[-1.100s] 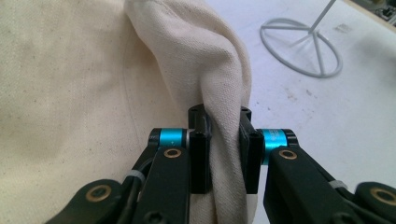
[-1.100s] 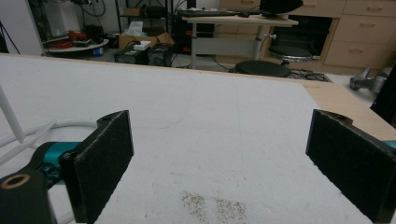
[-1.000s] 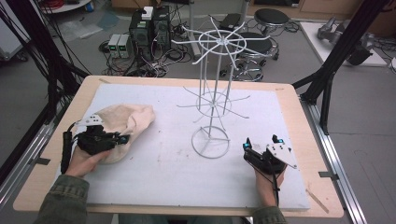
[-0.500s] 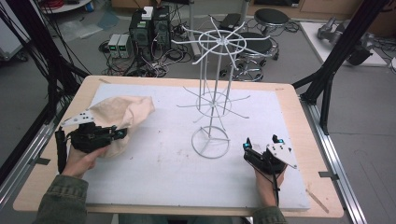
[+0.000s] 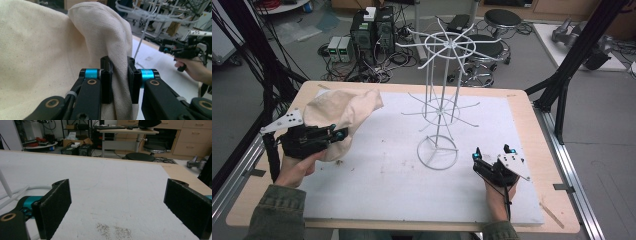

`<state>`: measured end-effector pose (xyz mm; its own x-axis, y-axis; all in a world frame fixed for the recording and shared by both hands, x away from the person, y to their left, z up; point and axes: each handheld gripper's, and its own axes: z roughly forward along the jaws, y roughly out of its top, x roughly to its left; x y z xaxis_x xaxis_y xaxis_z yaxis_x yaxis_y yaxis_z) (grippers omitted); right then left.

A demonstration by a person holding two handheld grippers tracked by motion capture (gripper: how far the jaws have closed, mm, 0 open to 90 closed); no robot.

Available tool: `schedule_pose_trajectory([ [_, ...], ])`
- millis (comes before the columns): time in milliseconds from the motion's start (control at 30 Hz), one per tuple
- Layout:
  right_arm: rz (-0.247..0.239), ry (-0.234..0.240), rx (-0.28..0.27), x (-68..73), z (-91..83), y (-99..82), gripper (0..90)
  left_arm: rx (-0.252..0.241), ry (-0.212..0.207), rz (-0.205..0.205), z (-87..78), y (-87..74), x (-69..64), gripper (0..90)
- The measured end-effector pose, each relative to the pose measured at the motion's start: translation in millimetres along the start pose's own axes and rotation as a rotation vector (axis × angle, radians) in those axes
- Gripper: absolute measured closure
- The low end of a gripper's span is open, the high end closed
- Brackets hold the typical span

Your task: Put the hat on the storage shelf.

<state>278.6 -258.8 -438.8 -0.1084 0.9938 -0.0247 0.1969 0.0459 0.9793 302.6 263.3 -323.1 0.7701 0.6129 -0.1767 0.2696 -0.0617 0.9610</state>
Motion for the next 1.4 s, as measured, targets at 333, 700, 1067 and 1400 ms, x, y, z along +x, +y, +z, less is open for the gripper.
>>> schedule_pose_trajectory([
  [333,-0.003,-0.001,-0.009,-0.9,0.4,0.1,6.5,-0.101,-0.035,0.035,-1.7,26.9,-10.4,77.9],
  [700,0.002,-0.001,-0.003,-1.8,0.9,0.1,6.5,-0.175,-0.082,0.078,-4.1,62.4,-20.8,78.0],
  [1067,0.006,-0.002,-0.012,-2.0,0.5,0.4,6.5,-0.292,-0.145,0.119,-4.0,95.5,-34.5,78.0],
  [1400,0.005,0.015,-0.014,-0.7,0.1,0.6,6.6,-0.38,-0.162,0.144,-8.2,124.2,-43.1,78.0],
])
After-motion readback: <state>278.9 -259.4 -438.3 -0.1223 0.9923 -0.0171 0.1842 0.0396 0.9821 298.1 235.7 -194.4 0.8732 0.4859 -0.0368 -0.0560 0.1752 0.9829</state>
